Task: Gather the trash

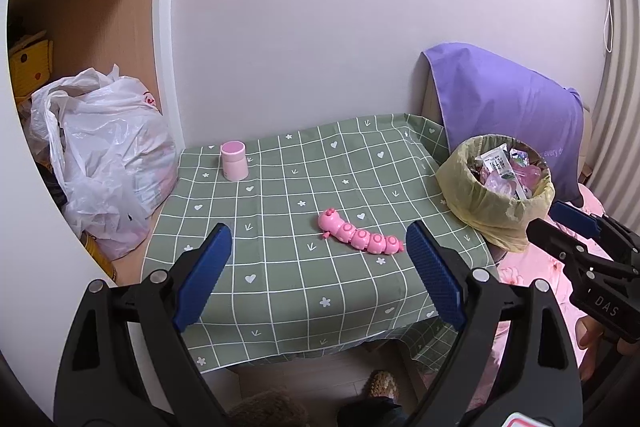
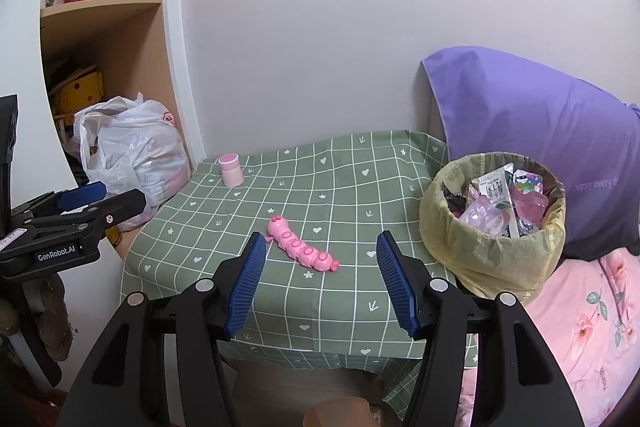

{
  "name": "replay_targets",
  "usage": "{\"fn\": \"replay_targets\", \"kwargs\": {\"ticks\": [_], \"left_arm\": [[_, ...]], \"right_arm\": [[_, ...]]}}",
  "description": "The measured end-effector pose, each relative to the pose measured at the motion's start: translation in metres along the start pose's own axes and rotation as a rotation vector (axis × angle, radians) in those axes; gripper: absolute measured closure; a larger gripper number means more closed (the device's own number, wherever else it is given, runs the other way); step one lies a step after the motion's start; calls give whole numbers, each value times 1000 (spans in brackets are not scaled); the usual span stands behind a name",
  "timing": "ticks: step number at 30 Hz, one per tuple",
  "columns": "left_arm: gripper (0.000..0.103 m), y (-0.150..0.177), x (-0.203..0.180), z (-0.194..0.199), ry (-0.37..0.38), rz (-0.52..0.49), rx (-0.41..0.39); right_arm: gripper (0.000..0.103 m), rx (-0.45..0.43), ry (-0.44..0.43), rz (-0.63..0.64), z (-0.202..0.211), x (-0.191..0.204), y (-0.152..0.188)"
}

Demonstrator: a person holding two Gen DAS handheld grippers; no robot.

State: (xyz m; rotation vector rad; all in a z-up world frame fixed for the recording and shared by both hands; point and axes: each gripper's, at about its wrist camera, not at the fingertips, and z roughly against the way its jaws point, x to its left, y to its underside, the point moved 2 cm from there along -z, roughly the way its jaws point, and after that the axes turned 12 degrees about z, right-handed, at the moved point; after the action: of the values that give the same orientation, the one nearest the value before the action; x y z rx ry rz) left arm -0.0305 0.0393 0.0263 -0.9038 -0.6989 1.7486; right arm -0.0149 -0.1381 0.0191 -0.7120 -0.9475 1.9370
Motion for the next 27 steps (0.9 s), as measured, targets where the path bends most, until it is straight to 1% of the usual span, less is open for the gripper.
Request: {"fn": "replay_targets", "kwargs": {"ticks": [27], "left_arm": [[18,2,2,2,-18,19,1]], "right_arm": [[48,0,4,-4,-5,2,-2]]}}
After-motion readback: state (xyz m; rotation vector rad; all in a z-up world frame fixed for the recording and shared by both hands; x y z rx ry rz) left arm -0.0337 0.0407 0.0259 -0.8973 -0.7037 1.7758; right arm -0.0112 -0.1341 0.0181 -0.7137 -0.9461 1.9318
